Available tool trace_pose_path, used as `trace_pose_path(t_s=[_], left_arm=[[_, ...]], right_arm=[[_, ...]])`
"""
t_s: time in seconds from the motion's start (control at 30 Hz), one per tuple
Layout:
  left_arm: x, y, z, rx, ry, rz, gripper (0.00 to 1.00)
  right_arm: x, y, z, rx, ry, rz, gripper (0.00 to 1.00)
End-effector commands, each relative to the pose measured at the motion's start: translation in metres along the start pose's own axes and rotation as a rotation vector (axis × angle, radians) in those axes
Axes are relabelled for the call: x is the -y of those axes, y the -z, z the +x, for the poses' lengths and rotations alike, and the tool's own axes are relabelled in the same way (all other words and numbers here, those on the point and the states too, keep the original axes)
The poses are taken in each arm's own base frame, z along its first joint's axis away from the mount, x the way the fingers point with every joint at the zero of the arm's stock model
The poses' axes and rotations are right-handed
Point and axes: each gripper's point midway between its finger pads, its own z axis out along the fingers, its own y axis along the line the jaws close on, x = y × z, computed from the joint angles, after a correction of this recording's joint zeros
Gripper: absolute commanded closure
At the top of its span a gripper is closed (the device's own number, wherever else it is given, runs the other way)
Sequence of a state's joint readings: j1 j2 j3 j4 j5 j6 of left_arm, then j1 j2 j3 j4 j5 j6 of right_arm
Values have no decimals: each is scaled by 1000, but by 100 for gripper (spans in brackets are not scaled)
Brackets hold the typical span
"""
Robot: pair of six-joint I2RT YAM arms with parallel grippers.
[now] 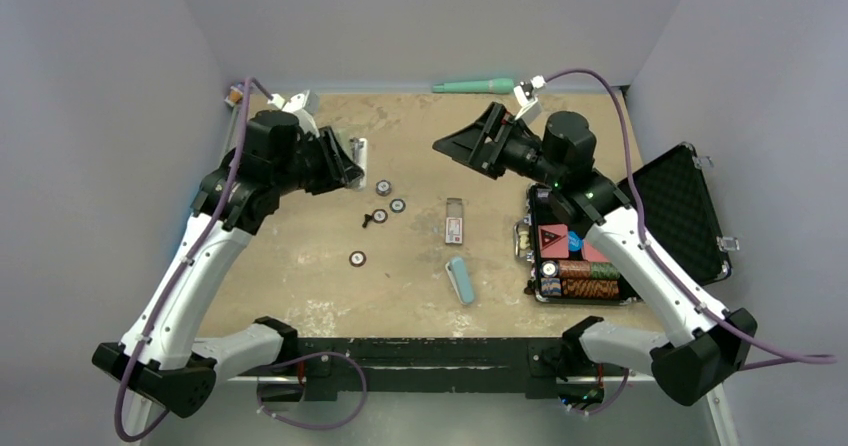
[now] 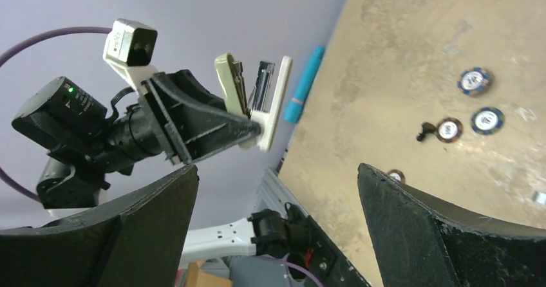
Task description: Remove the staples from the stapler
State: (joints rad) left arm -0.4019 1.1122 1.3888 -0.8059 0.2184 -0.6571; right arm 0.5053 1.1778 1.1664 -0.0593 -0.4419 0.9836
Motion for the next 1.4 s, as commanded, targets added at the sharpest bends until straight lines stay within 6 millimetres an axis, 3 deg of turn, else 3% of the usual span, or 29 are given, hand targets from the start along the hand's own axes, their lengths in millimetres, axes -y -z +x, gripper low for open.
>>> trace_pose_path(t_s=[0.0, 0.13, 0.2, 0.4, 0.57, 0.7, 1.13, 1.37], left_arm=[[-98, 9, 0, 88, 4, -505, 100], [-144, 14, 5, 113, 36, -746, 100], [-159, 7, 8, 104, 26, -807, 100], [-212, -31, 31, -36, 81, -893, 100], [-235, -65, 52, -167, 73, -892, 100], [-243, -82, 63, -217, 91, -859, 100], [-259, -95, 99, -331, 156, -881, 100], [-266, -93, 118, -367, 168, -889, 81]], right_arm=[[19, 17, 5, 8, 55, 125, 1], [31, 26, 13, 0, 41, 172, 2], [35, 28, 17, -3, 30, 179, 1], [39, 34, 25, -21, 19, 185, 1], [41, 38, 29, -36, 30, 193, 2], [44, 39, 32, -45, 35, 202, 2], [62, 40, 34, -68, 73, 283, 2], [72, 40, 39, -98, 87, 314, 2]])
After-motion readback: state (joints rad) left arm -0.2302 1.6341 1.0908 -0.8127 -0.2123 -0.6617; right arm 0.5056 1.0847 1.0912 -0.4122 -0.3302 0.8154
